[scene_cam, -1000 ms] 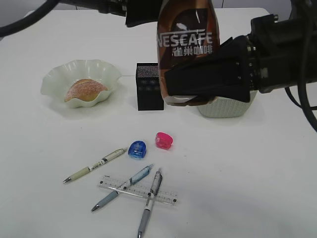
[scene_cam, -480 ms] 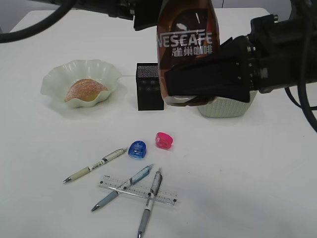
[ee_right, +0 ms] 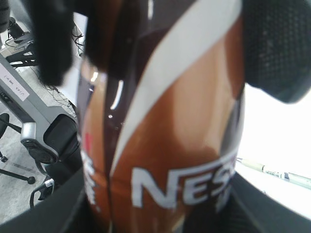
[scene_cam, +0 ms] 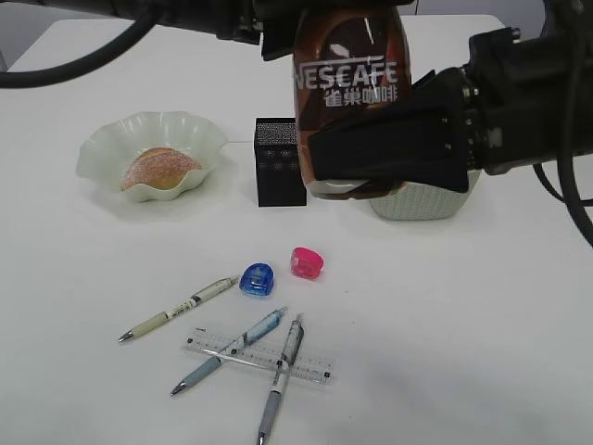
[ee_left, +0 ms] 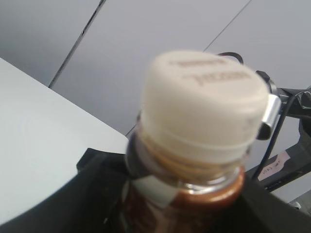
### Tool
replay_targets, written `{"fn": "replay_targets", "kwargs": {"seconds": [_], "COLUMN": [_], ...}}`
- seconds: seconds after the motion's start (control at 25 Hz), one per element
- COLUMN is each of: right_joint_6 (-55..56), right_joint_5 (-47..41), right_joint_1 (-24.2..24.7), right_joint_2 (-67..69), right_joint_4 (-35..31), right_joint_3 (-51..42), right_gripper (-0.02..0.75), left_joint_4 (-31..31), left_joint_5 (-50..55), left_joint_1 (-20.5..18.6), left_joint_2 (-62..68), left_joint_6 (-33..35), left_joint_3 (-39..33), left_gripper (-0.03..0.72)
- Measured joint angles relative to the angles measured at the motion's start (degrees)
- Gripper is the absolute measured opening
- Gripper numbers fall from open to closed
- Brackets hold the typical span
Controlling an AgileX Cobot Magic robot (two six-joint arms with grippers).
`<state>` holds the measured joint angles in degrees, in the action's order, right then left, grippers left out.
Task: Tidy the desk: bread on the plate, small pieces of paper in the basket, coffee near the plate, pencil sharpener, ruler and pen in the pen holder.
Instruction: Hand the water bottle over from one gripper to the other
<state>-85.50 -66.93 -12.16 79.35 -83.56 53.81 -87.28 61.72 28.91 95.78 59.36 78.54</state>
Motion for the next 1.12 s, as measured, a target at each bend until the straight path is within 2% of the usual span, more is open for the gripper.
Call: {"fn": "replay_targets", "kwargs": {"seconds": [0.08, 0.2, 1.12], "right_joint_6": [0.0, 0.0, 0.2], "right_joint_5": [0.0, 0.0, 0.0], "right_joint_1": [0.0, 0.0, 0.0], "right_joint_2": [0.0, 0.0, 0.0], "right_joint_4": [0.0, 0.1, 0.0], "right_joint_3": [0.0, 0.0, 0.0], "right_gripper": [0.406, 0.406, 0.41], "left_joint_4": [0.0, 0.0, -0.5], "left_joint_5": [-0.2, -0.2, -0.2], "left_joint_1": [0.0, 0.0, 0.0], "left_joint_2": [0.0, 0.0, 0.0], "left_joint_6": [0.1, 0.7, 1.1], "left_joint_3": [0.0, 0.0, 0.1], "left_gripper": [0.4, 0.345, 0.337]}}
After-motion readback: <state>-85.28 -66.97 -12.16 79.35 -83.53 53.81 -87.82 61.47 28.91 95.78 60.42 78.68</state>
